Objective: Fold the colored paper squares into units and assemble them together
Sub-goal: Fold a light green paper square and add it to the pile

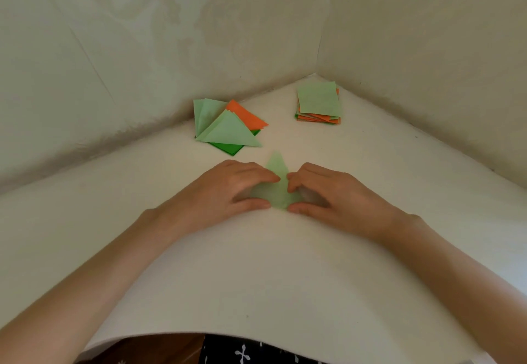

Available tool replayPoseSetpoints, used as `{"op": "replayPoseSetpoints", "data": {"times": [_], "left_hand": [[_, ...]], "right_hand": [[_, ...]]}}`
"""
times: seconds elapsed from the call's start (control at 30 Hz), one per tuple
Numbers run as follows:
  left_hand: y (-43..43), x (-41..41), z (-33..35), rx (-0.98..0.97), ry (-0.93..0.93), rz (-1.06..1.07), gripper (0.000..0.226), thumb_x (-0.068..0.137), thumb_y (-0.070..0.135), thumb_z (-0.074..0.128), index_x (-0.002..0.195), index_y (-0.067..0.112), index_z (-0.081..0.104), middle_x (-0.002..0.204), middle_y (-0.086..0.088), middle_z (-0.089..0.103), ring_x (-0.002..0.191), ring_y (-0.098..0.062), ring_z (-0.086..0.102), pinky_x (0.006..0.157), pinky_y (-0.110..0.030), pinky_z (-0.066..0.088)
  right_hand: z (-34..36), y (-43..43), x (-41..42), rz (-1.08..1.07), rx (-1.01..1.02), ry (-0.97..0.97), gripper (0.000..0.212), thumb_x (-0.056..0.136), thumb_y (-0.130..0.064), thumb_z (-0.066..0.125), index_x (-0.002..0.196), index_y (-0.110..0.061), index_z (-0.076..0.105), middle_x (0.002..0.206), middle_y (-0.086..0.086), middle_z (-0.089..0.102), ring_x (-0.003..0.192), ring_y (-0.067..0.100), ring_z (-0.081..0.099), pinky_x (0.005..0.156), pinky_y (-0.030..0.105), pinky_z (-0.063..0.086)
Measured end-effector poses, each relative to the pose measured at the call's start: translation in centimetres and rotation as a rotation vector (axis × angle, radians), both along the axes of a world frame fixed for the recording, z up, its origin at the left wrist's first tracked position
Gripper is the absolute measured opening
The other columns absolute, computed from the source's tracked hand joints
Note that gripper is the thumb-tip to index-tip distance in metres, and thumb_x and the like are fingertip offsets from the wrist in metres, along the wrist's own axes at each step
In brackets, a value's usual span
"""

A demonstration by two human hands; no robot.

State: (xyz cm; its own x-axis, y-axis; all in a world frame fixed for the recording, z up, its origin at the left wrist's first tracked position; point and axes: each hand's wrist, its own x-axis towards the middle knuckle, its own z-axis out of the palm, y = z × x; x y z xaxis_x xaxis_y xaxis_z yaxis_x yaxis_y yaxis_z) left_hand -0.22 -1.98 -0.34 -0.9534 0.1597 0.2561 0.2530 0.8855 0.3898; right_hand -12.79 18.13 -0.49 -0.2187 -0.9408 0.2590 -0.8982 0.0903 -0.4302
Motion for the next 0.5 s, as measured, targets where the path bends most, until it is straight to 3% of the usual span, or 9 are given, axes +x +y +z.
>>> {"op": "replayPoseSetpoints", "data": {"times": [0.17,0.37,0.5], "left_hand": [[0.1,-0.1,-0.2,-0.043,0.146,0.010,0.050,0.098,0.047,0.033,0.104,0.011,0.068,0.099,0.003,0.069,0.092,-0.005,0.055,0.083,-0.022,0.039],[-0.2,-0.6,-0.9,0.116,0.155,0.062,0.044,0.091,0.049,0.047,0.086,0.010,0.069,0.091,0.004,0.067,0.084,-0.005,0.057,0.080,-0.021,0.040],[0.5,-1.1,-1.0,0.321,0.079,0.236,0.033,0.080,0.044,0.062,0.078,0.011,0.066,0.089,0.003,0.058,0.081,-0.008,0.054,0.075,-0.016,0.041]], "right_hand": [[0.0,0.2,0.1,0.033,-0.033,0.046,0.028,0.094,-0.031,0.043,0.096,-0.009,0.060,0.102,0.006,0.059,0.099,0.025,0.061,0.078,0.034,0.047],[-0.9,-0.1,0.3,-0.088,-0.061,-0.091,0.024,0.089,-0.030,0.050,0.086,-0.010,0.062,0.110,0.002,0.061,0.117,0.010,0.049,0.096,0.013,0.037],[-0.7,-0.3,0.5,-0.234,-0.030,-0.172,0.020,0.086,-0.030,0.051,0.080,-0.013,0.061,0.111,-0.003,0.055,0.117,0.010,0.040,0.095,0.004,0.026]]}}
